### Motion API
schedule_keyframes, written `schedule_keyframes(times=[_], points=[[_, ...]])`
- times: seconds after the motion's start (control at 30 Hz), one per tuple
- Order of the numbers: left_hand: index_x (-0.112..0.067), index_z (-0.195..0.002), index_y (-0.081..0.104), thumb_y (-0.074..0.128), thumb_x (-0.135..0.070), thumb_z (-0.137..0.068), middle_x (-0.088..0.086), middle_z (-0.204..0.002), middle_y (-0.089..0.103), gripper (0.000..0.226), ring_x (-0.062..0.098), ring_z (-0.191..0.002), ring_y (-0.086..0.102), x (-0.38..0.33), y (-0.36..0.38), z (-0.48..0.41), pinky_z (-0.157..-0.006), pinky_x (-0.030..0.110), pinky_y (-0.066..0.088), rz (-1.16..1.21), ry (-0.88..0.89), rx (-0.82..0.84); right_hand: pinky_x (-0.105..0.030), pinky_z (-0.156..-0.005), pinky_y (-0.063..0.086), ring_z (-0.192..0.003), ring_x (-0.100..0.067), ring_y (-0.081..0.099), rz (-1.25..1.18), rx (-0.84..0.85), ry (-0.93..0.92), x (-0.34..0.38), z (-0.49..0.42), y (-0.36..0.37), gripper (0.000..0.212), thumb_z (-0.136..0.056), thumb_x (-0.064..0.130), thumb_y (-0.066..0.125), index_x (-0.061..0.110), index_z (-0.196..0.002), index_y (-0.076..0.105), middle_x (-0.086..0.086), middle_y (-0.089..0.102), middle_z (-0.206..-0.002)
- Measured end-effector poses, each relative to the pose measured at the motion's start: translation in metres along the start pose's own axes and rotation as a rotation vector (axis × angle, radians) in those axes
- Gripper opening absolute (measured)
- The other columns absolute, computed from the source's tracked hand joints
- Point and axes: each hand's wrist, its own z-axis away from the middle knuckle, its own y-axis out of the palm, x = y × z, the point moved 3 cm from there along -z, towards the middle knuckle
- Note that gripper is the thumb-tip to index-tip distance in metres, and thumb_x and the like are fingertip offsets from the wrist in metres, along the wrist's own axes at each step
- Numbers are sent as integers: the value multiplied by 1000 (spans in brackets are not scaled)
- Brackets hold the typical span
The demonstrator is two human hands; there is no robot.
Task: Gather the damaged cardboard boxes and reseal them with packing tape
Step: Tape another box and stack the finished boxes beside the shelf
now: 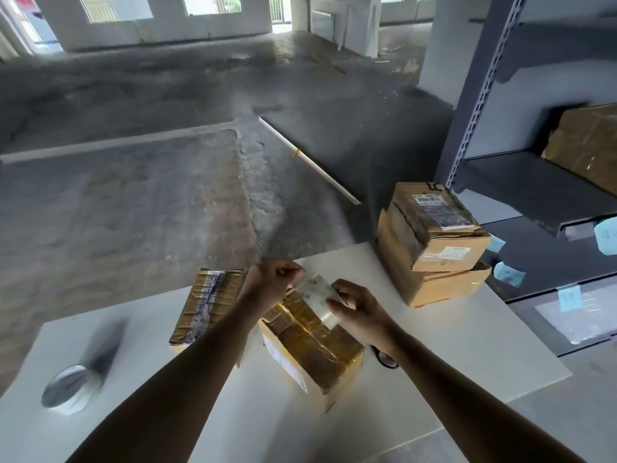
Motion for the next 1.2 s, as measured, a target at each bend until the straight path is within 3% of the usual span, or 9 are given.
schedule_keyframes(times=[0.1, 0.2, 0.33, 0.53, 0.6, 0.73, 0.83, 1.07, 1.2], points=[[-15, -102, 75, 66, -20, -93, -7, -93, 69, 13, 6, -79, 67, -2, -5, 4, -66, 16, 53, -24, 11, -18, -27, -71, 45, -90, -17, 61, 15, -17, -13, 9, 0, 3, 34, -78, 65, 47, 36, -91, 58, 9, 63, -92], [-13, -97, 75, 67, -20, -92, -11, -85, 66, 11, 0, -73, 63, -4, -11, 6, -65, 16, 53, -56, 53, -47, -25, -66, 45, -85, -16, 61, 81, -36, -29, 14, 1, 2, 27, -81, 64, 46, 39, -87, 54, 10, 60, -88], [-9, -99, 75, 67, -17, -93, -5, -89, 68, 13, 0, -72, 60, -4, -15, 3, -61, 4, 41, -84, 85, -74, -25, -66, 48, -85, -17, 63, 168, -36, -15, 16, 1, -3, 12, -95, 43, 54, 39, -84, 50, 6, 61, -86], [-9, -103, 73, 65, -20, -94, 0, -91, 70, 16, 1, -73, 60, -6, -24, -5, -59, 9, 40, -114, 102, -53, -10, -49, 38, -61, -4, 59, 422, -90, 90, 20, -1, -10, 29, -97, 47, 56, 30, -74, 48, 13, 51, -69], [-9, -101, 74, 66, -19, -93, -1, -89, 70, 15, -3, -71, 58, -11, -29, -9, -58, 9, 39, -134, 128, -69, -10, -46, 30, -50, -6, 51, 519, -137, 157, 24, -4, -11, 41, -95, 50, 56, 27, -64, 44, 10, 46, -60], [-10, -98, 75, 66, -18, -93, -6, -82, 65, 13, -7, -67, 55, -11, -31, -14, -56, 9, 37, -168, 147, -94, -19, -48, 31, -42, -7, 44, 579, -173, 270, 27, -7, -13, 56, -90, 62, 54, 19, -57, 44, 5, 44, -51], [-11, -102, 75, 66, -18, -93, -1, -91, 73, 14, -3, -71, 58, -1, -28, -14, -60, 11, 41, -200, 148, -90, -17, -46, 28, -36, -7, 40, 527, -148, 317, 27, -4, -12, 57, -91, 60, 57, 19, -54, 44, 5, 42, -48], [-11, -105, 74, 68, -17, -92, 5, -102, 74, 16, 10, -85, 66, 42, -26, -24, -71, 19, 52, -257, 26, -14, -9, -50, 36, -59, -9, 56, 321, -14, 318, 23, -3, 4, 40, -100, 40, 53, 16, -68, 59, 1, 57, -66], [-13, -110, 71, 66, -18, -93, 5, -105, 72, 18, 18, -90, 69, 62, -14, -28, -80, 32, 59, -272, -60, -22, -20, -66, 46, -83, -17, 63, 113, 3, 350, 23, -4, 12, 27, -99, 40, 54, 21, -84, 66, -2, 65, -88]])
